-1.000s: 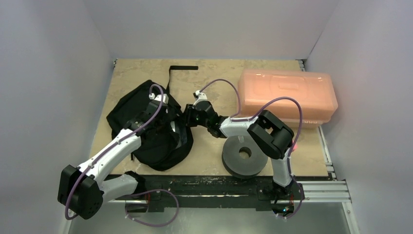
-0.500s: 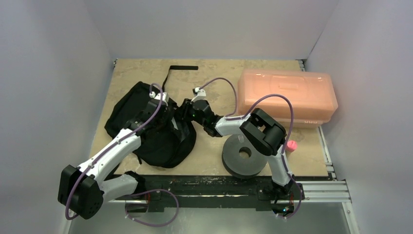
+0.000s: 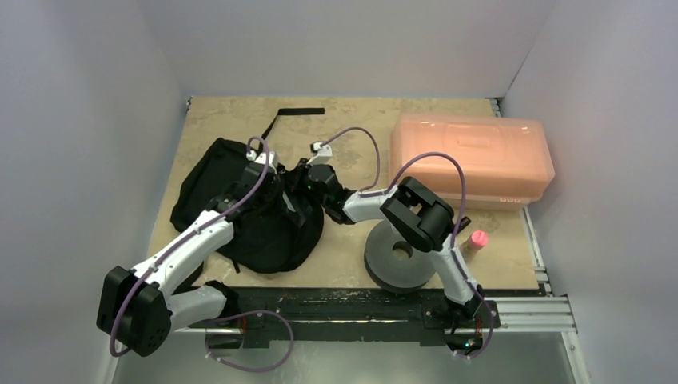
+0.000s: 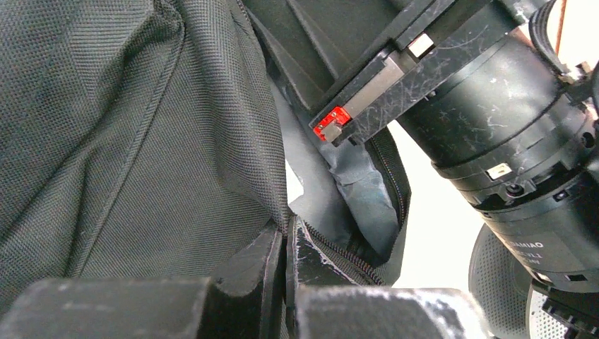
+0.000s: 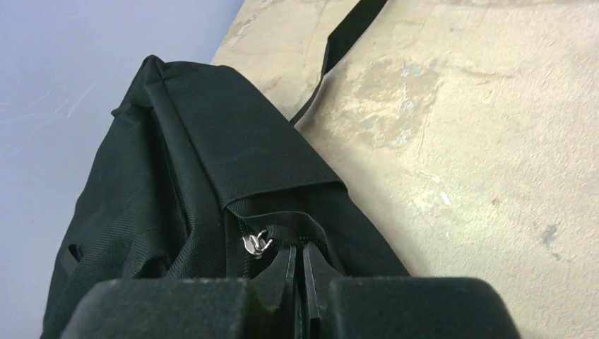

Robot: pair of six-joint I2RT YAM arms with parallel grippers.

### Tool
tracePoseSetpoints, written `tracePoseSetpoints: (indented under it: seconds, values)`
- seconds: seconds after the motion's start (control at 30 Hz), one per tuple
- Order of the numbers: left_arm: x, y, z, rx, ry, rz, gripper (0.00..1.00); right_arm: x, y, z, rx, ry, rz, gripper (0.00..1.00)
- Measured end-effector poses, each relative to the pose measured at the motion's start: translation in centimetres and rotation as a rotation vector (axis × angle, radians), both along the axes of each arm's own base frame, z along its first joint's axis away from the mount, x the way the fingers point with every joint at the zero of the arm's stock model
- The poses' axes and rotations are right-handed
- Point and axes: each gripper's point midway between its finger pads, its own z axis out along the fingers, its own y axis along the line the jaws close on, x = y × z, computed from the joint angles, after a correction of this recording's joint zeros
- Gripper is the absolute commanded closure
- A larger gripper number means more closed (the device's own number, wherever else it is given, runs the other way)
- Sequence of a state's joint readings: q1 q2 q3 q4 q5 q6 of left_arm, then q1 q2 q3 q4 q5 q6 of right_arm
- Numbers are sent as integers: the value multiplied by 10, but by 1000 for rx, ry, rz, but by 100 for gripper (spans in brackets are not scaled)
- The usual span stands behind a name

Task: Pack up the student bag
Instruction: Zip the student bag at the center of the board.

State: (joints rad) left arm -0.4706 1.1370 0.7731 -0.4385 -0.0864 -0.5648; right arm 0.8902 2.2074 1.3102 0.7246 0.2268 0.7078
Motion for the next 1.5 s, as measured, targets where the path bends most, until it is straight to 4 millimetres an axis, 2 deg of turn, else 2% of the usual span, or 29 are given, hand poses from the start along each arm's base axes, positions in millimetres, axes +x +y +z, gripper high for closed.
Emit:
tracePoseSetpoints:
  seconds: [0.13, 0.23, 0.27, 0.33, 0.4, 0.43, 0.5, 0.57, 0.67, 0.73, 0.77, 0.83, 0.87, 0.93, 1.0, 1.07, 1.27, 1.4, 1.5]
  values:
    - [0, 1, -2, 5, 5, 5, 100, -3, -6, 4, -57, -21, 13, 100]
    - [-2, 3, -4, 0, 22, 13, 100, -13, -19, 18, -142, -44, 55, 100]
    - [-3, 3, -5, -11, 30, 18, 94, -16, -25, 26, -171, -57, 69, 100]
    - [-6, 4, -10, -40, 55, 21, 69, -23, -33, 38, -225, -73, 120, 100]
    - [-10, 4, -13, -78, 81, 28, 48, -29, -38, 42, -268, -75, 178, 100]
    - [-11, 4, -13, -111, 93, 36, 41, -31, -40, 39, -291, -73, 205, 100]
    - [-13, 3, -7, -182, 104, 57, 35, -34, -44, 31, -330, -65, 259, 100]
    - [-12, 2, 6, -265, 99, 85, 34, -40, -46, 22, -364, -51, 320, 100]
    - [-9, 5, 24, -352, 103, 142, 34, -42, -46, 23, -376, -50, 369, 100]
    - [0, 8, 38, -398, 104, 191, 36, -45, -44, 26, -380, -47, 415, 100]
    - [6, 8, 44, -419, 103, 213, 38, -48, -42, 29, -378, -50, 437, 97]
    - [19, 7, 51, -460, 120, 249, 39, -53, -37, 34, -371, -50, 479, 90]
    - [26, 6, 51, -473, 133, 259, 39, -55, -36, 35, -367, -48, 495, 91]
    - [39, 4, 45, -487, 170, 279, 39, -60, -33, 37, -353, -41, 528, 100]
    - [49, 2, 33, -493, 207, 298, 39, -62, -33, 36, -342, -28, 543, 100]
    - [51, 1, 21, -492, 244, 317, 39, -61, -35, 33, -335, -10, 546, 100]
    - [58, 8, 18, -473, 219, 357, 35, -55, -45, 16, -355, 47, 524, 100]
    - [71, 15, 6, -417, 223, 394, 42, -52, -52, 11, -386, 61, 495, 100]
    - [80, 20, -11, -380, 248, 422, 44, -50, -61, 9, -423, 65, 460, 100]
